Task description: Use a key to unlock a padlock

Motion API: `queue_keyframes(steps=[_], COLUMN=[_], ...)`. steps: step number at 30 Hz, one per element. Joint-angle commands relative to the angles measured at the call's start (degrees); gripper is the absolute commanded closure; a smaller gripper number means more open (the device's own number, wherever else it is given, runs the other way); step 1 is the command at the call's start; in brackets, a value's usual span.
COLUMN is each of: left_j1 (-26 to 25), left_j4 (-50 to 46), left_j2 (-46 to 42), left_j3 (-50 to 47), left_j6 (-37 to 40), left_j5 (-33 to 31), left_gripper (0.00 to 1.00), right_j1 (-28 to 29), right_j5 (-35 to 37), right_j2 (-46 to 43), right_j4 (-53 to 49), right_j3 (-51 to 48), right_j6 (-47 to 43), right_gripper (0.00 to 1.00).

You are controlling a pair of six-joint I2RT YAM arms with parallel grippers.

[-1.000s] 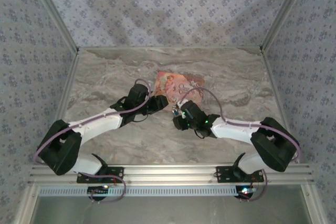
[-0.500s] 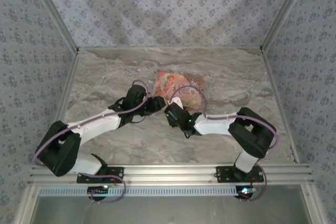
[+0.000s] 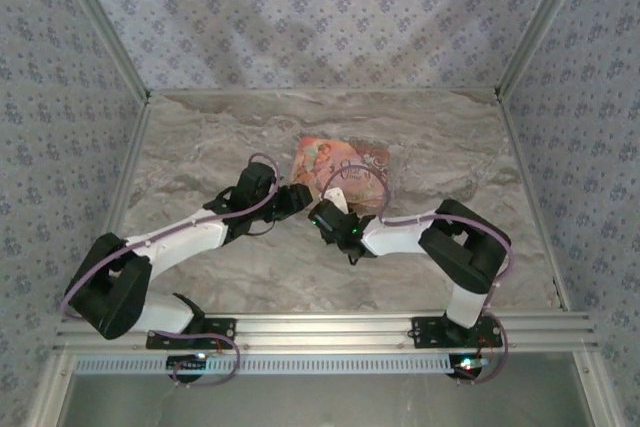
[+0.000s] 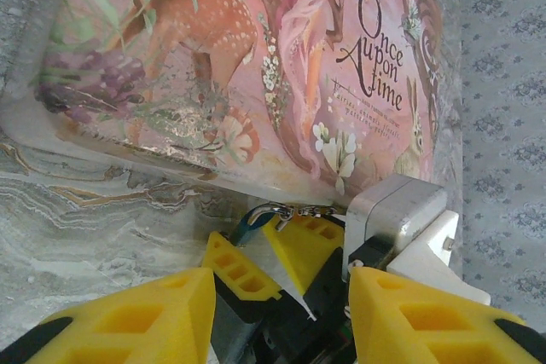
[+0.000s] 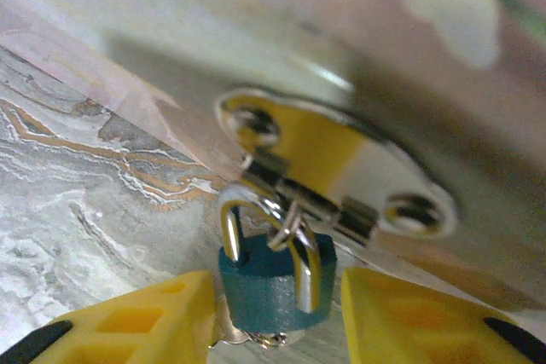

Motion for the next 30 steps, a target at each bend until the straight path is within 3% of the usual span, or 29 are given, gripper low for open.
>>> queue_keyframes(steps=[1, 15, 26, 30], left_j1=[0.5, 2.4, 5.6, 6.5], left_j4=[-0.3, 0.3, 0.2, 0.0], left_j2=[-1.3, -0.6, 0.2, 1.3], left_j3=[-0.3, 0.0, 1.3, 2.2], left_j6=[0.7, 1.6, 3.5, 4.6], left_j5=[0.2, 0.9, -0.9, -1.5], left_gripper=[0.55, 0.55, 0.55, 0.55], right_j1=[0.2, -0.2, -3.6, -5.2], right_j5=[-0.3, -6.5, -19.4, -21.1], right_j2=[1.8, -5.0, -13.1, -14.5], right_j4=[-0.5, 0.2, -9.4, -14.3], right_j3=[0.4, -4.8, -4.6, -2.9], right_j6=[0.4, -5.8, -15.5, -19.3], right_gripper=[0.6, 0.95, 1.0, 1.0])
